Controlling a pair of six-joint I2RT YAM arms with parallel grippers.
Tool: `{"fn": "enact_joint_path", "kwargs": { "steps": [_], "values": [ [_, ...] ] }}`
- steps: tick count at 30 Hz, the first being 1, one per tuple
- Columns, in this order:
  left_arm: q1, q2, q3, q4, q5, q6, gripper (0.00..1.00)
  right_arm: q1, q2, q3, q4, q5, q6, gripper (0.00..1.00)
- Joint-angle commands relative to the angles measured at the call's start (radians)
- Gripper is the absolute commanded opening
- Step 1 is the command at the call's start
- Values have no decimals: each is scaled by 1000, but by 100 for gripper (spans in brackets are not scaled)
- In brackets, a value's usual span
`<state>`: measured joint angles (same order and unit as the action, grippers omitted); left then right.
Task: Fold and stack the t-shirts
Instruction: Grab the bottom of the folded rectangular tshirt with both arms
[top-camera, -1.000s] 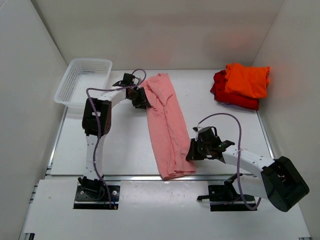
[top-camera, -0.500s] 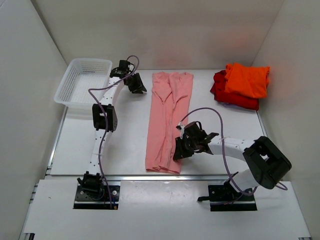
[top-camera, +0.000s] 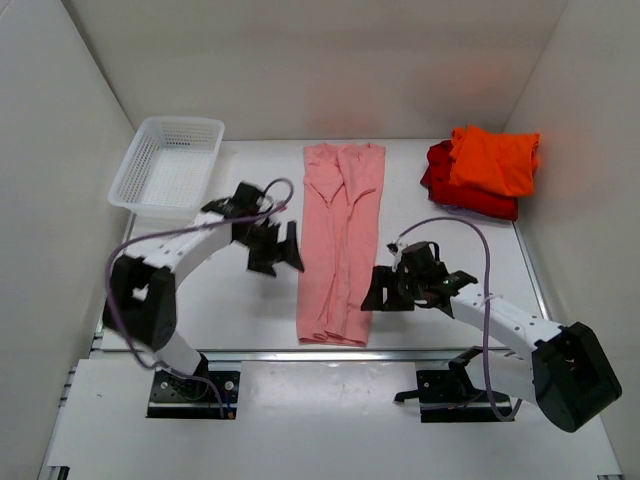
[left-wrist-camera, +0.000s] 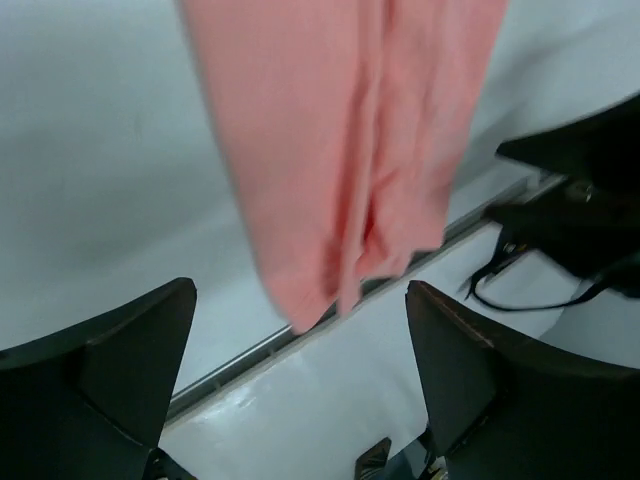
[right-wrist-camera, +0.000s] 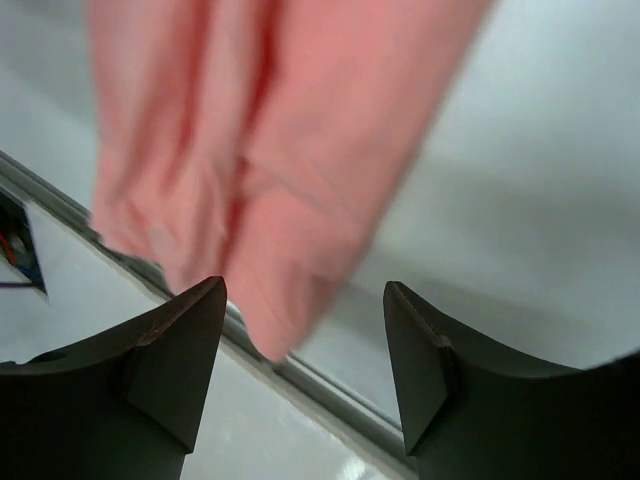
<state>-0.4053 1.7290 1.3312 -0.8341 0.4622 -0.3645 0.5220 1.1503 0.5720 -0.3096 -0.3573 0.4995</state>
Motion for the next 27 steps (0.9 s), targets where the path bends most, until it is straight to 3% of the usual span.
{"fn": "enact_joint_path", "kwargs": {
  "steps": [1,3,5,8,13,21,23,27],
  "values": [
    [91,-155,-411,292,128,-63,99,7,-78,-106,-8,-37,118,62],
    [95,-264,-587,392,206,-92,99,16,-132,-190,30,-51,151,62],
    [89,-331,-752,501,198,-120,99,9,-158,-224,46,-55,175,62],
    [91,-381,-865,608,191,-157,98,-13,-181,-261,41,-60,171,62],
    [34,-344,-923,699,230,-217,98,-2,-176,-282,58,-78,183,61],
    [-96,-295,-990,852,194,-323,94,142,-164,-333,162,-51,335,61],
    [-108,-284,-1015,915,178,-359,99,156,-147,-348,193,-48,353,60],
    [-92,-203,-1046,998,220,-353,98,142,-147,-356,193,-58,346,59]
  ]
}}
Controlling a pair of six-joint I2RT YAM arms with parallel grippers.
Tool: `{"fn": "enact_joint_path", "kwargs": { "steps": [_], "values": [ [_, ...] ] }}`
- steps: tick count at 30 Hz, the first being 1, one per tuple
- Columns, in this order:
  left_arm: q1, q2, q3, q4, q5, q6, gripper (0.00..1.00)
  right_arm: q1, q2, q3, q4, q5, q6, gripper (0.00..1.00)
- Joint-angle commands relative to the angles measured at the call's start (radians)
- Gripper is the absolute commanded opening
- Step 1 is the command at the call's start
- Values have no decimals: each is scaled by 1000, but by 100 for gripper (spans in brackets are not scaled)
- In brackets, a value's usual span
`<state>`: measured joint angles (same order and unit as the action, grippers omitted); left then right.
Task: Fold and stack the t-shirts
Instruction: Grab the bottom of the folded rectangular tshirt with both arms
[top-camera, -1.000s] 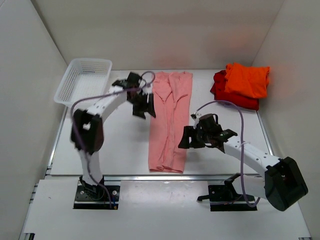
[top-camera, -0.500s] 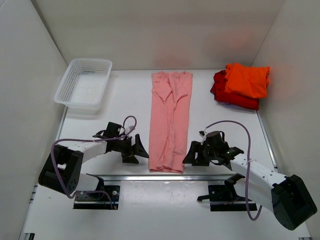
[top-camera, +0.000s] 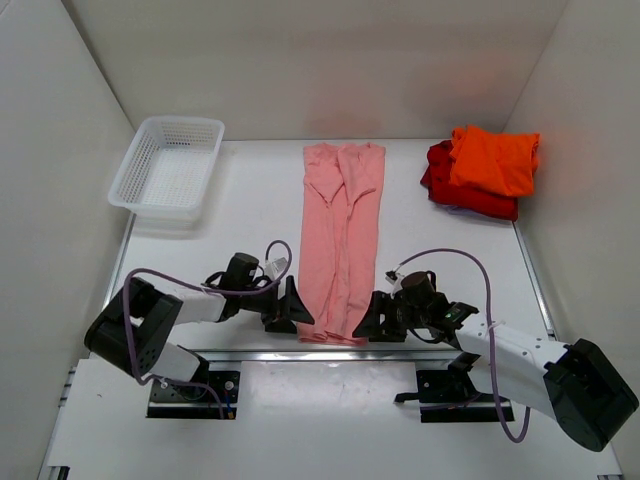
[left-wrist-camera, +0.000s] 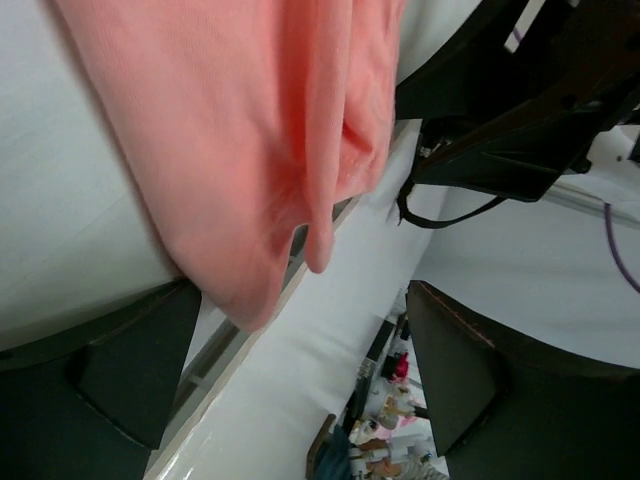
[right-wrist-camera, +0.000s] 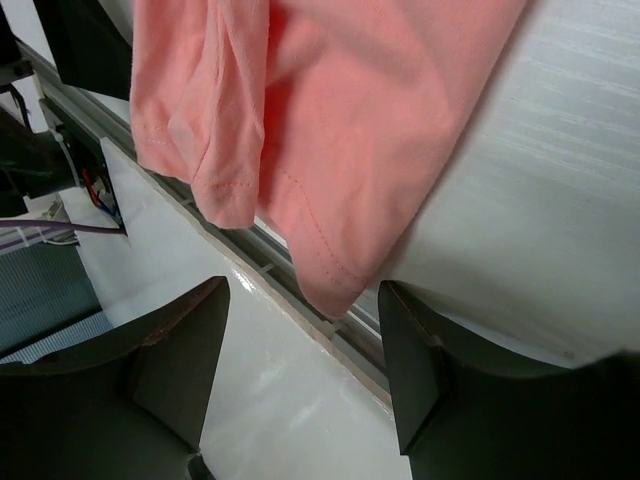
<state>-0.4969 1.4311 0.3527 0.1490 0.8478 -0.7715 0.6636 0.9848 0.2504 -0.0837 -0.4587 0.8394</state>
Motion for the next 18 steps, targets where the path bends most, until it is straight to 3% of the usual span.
{"fn": "enact_joint_path", "kwargs": {
  "steps": [1,2,3,4,6,8,10,12,14,15,16,18],
  "values": [
    [-2,110,-84,59,-165,41,93,-8,14,-33,-31,40,3,59],
    [-2,133,-105,114,-147,23,90,-10,11,-27,-42,45,-3,59],
    [-3,147,-116,153,-132,8,80,-15,18,-25,-47,42,-13,59],
    [0,182,-133,214,-104,-9,36,-22,14,-20,-50,45,-19,59],
    [-8,229,-149,262,-84,-34,32,-24,20,-19,-50,41,-20,59],
    [-8,276,-168,303,-60,-38,8,-22,34,-25,-51,44,-22,58],
    [4,298,-169,322,-50,-43,0,-16,31,-31,-34,38,-19,59],
    [9,308,-175,327,-38,-40,0,-7,48,-34,-13,34,-3,53],
    [8,292,-170,305,-47,-37,0,10,48,-36,-1,32,1,31],
    [8,269,-163,284,-61,-29,0,17,48,-40,4,40,7,25],
    [4,262,-159,264,-68,-26,0,25,58,-45,9,45,10,12],
    [12,217,-152,203,-85,-6,0,40,55,-48,12,46,23,0]
  ]
}}
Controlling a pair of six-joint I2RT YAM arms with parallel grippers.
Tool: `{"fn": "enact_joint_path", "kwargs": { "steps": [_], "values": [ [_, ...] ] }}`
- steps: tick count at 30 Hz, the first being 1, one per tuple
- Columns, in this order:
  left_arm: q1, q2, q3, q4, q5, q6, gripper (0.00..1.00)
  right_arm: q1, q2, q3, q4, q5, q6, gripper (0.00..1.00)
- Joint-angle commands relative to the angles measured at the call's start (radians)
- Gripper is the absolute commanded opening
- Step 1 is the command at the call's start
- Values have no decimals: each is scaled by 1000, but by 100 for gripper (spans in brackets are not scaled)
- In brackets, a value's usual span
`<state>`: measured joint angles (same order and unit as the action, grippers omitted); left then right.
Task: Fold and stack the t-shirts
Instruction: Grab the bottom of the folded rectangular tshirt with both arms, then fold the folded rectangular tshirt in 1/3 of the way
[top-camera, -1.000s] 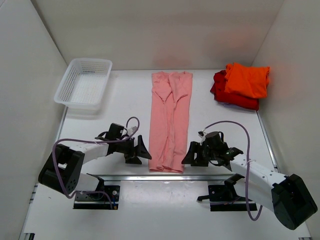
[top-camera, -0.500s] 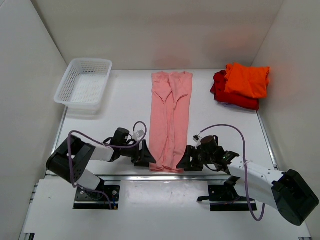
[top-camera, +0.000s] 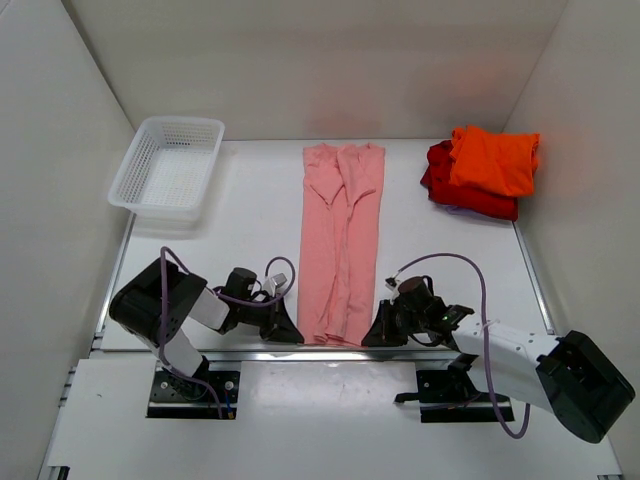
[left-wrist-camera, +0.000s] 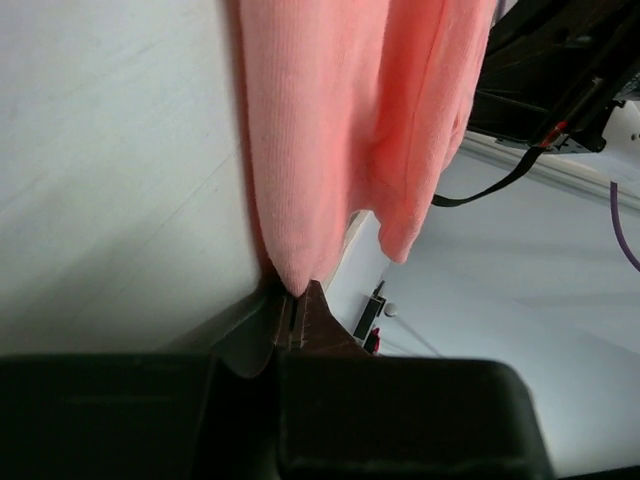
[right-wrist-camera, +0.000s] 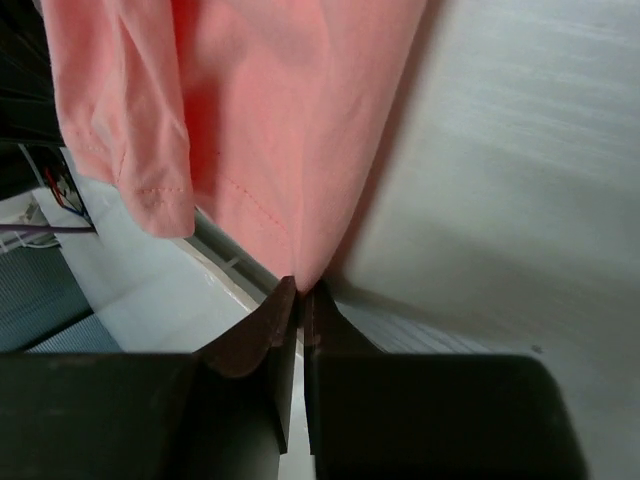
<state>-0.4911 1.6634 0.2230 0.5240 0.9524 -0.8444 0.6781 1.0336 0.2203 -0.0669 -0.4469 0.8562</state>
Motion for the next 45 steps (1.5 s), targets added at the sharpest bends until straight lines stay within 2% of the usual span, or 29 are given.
{"fn": "enact_joint_path", "kwargs": {
  "steps": [1,4,8,10,13,19,22,24,25,26,27,28,29,30,32,35,38,39,41,43,44,45],
  "values": [
    [5,-37,-24,-185,-195,65,0,26,-4,-24,-11,33,-5,0],
    [14,-118,-33,-232,-181,64,0,32,-42,-18,-80,24,-14,0],
    [5,-298,44,-461,-239,103,0,14,-127,25,-192,-16,-32,0],
    [25,-333,131,-571,-239,120,0,-29,-138,50,-220,-61,-57,0],
    [66,-329,232,-628,-208,139,0,-103,-115,125,-235,-117,-107,0],
    [173,-104,549,-693,-170,196,0,-336,95,344,-255,-220,-278,0],
    [209,85,801,-732,-178,222,0,-434,284,516,-257,-216,-377,0],
    [226,262,982,-774,-194,235,0,-492,473,696,-235,-211,-423,0],
    [235,307,1110,-804,-202,241,9,-515,527,747,-240,-198,-452,10],
    [250,390,1235,-844,-219,255,39,-523,621,862,-270,-162,-489,28],
    [250,457,1292,-858,-245,251,50,-523,707,975,-315,-121,-514,35],
    [264,485,1381,-881,-247,251,98,-529,738,1019,-341,-95,-532,45],
    [267,522,1433,-889,-262,251,98,-529,773,1065,-337,-38,-545,51],
    [270,538,1460,-886,-259,245,99,-532,792,1088,-326,-26,-548,53],
    [293,535,1460,-866,-265,249,99,-528,783,1078,-306,-9,-540,57],
    [272,443,1345,-906,-349,320,99,-488,729,1018,-321,86,-563,58],
    [223,291,1192,-967,-624,467,99,-448,636,897,-317,171,-559,58],
    [176,265,1147,-1004,-686,493,99,-430,625,877,-315,181,-559,58],
    [91,175,1075,-1030,-950,577,99,-411,596,825,-333,226,-563,57],
    [-9,98,997,-1015,-1080,651,99,-385,574,798,-330,243,-568,57],
    [-20,35,962,-995,-1090,685,99,-384,557,785,-329,243,-572,58],
    [11,-35,881,-931,-1005,680,99,-373,556,774,-327,250,-572,57]
  ]
}}
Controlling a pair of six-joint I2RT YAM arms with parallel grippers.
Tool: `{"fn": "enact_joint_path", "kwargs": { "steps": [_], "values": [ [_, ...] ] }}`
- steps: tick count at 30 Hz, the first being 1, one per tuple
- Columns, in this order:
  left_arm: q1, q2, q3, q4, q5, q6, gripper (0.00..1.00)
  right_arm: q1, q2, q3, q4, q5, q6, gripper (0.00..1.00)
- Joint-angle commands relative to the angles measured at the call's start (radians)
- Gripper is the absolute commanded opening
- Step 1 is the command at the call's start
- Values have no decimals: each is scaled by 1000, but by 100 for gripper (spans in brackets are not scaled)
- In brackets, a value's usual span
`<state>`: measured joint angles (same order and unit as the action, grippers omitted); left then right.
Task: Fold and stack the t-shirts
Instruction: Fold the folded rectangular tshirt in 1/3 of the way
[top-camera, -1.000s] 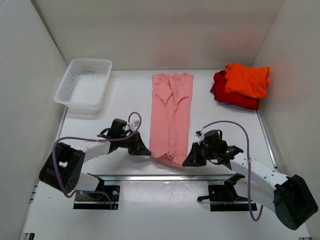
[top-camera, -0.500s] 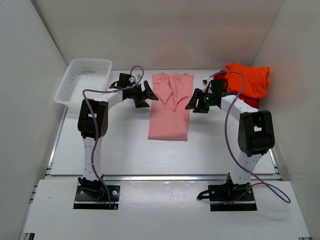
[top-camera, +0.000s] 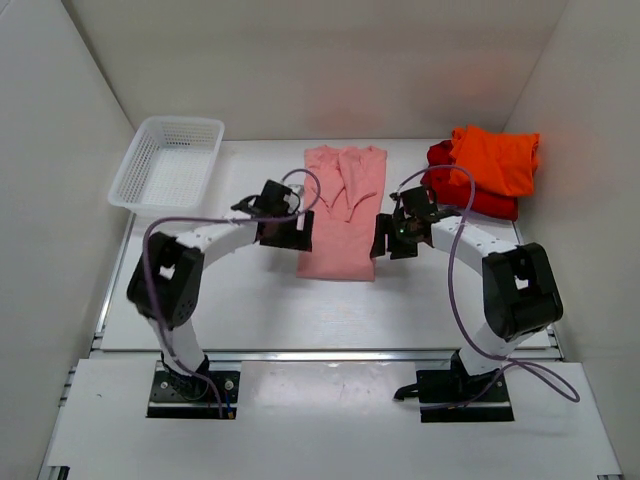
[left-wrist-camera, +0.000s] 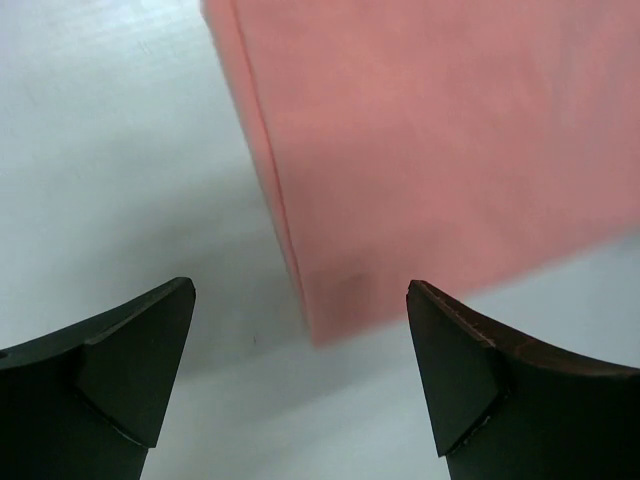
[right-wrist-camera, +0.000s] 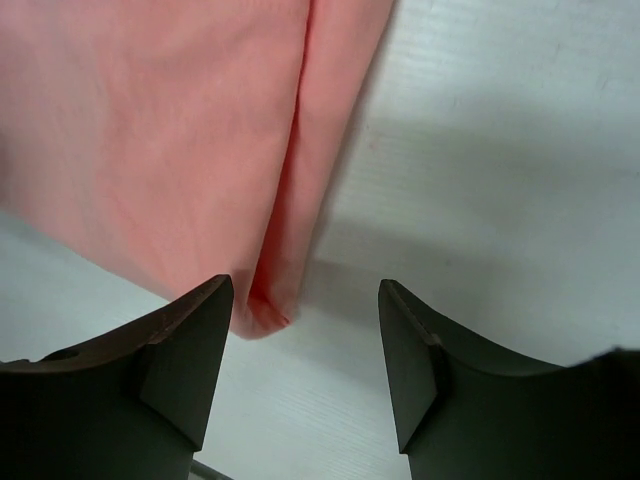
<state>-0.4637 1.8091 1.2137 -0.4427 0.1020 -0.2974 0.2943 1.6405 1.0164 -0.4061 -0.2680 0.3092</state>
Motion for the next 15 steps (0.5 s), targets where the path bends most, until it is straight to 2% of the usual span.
{"fn": "enact_joint_path", "kwargs": {
  "steps": [1,3,4,8,12,15],
  "values": [
    [35,-212,-197,111,-95,115,99,14,-63,-25,7,75,-18,57],
    [152,-296,-296,200,138,32,99,20,-70,-35,12,67,-12,57],
    [187,-307,-321,228,163,38,98,32,-73,-41,4,70,-13,57],
    [73,-343,-299,142,-63,193,99,54,-96,-85,55,56,17,57],
    [46,-415,-405,222,68,120,98,62,-160,-157,88,21,53,57],
    [2,-404,-456,237,38,132,99,72,-231,-238,150,3,106,56]
  ]
}}
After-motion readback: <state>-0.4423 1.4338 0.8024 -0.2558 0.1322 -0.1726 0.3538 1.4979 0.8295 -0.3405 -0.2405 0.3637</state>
